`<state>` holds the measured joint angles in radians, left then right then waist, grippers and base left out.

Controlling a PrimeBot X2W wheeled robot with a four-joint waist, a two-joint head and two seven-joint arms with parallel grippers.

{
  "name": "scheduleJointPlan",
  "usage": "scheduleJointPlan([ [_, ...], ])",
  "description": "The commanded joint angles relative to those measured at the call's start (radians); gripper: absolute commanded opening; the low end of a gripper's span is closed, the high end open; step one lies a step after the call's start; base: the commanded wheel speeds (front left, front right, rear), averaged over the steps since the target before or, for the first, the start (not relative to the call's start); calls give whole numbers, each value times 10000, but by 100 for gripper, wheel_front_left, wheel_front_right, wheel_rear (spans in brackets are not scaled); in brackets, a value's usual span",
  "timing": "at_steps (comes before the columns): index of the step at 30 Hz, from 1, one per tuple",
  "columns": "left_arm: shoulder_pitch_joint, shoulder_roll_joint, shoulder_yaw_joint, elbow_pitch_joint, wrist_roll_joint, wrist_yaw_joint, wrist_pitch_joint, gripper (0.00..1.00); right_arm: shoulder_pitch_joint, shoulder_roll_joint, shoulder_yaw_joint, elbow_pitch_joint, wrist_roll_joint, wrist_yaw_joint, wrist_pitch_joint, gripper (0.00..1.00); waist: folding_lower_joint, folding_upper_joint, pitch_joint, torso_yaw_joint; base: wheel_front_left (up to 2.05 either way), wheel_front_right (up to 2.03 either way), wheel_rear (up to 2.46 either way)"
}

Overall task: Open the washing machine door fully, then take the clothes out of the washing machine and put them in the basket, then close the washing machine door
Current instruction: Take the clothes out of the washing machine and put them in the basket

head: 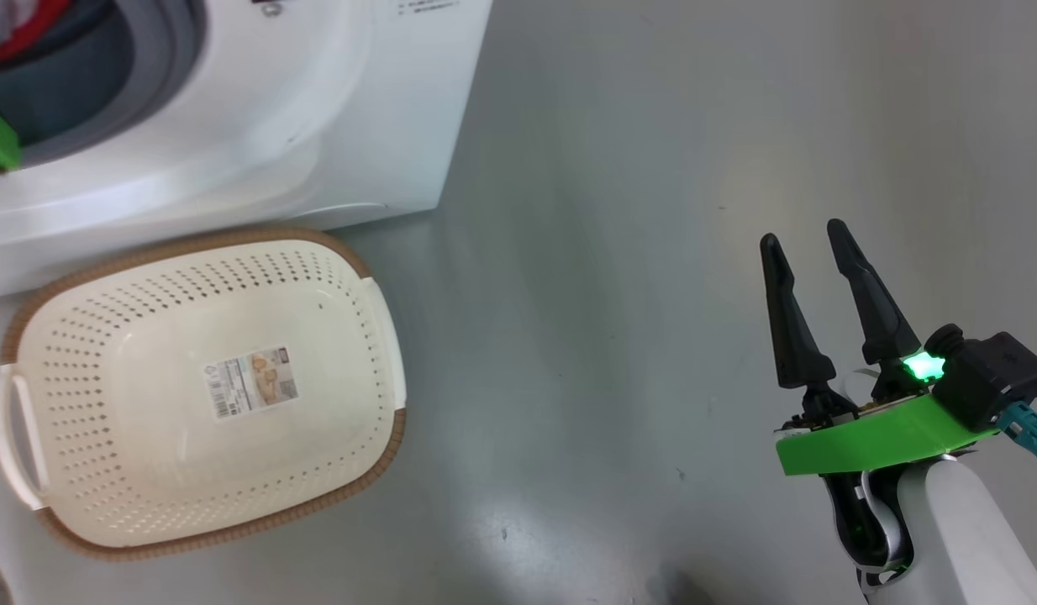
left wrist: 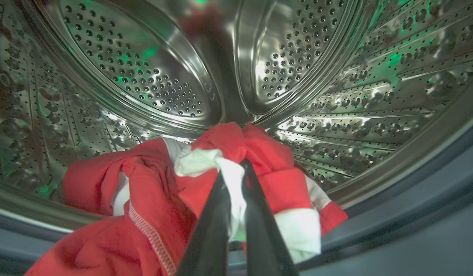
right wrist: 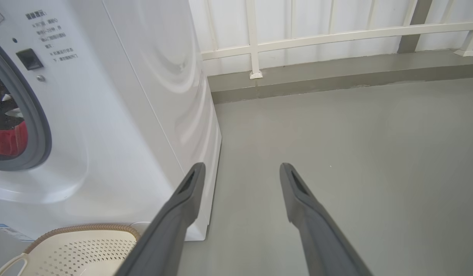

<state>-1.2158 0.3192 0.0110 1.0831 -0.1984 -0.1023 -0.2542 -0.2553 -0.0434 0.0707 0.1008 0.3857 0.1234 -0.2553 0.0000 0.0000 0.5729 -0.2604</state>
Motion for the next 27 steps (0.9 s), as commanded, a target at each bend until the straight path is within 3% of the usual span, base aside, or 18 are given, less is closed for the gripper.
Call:
scheduleJointPlan([
  [1,703,310,306,-713,-96,-56,-72,0,148,-68,103,-192,-24,73,-65,100,0,0,-235,223,0,0,0],
  [18,5068,-1373,2249,-7152,532,-225,-75,0,564,-68,-165,-203,-379,73,-65,100,0,0,-1037,967,0,0,0],
  [27,6681,-2073,2548,-10061,594,-279,-75,0,704,-68,-295,-245,-437,73,-65,100,0,0,-1144,1118,0,0,0],
])
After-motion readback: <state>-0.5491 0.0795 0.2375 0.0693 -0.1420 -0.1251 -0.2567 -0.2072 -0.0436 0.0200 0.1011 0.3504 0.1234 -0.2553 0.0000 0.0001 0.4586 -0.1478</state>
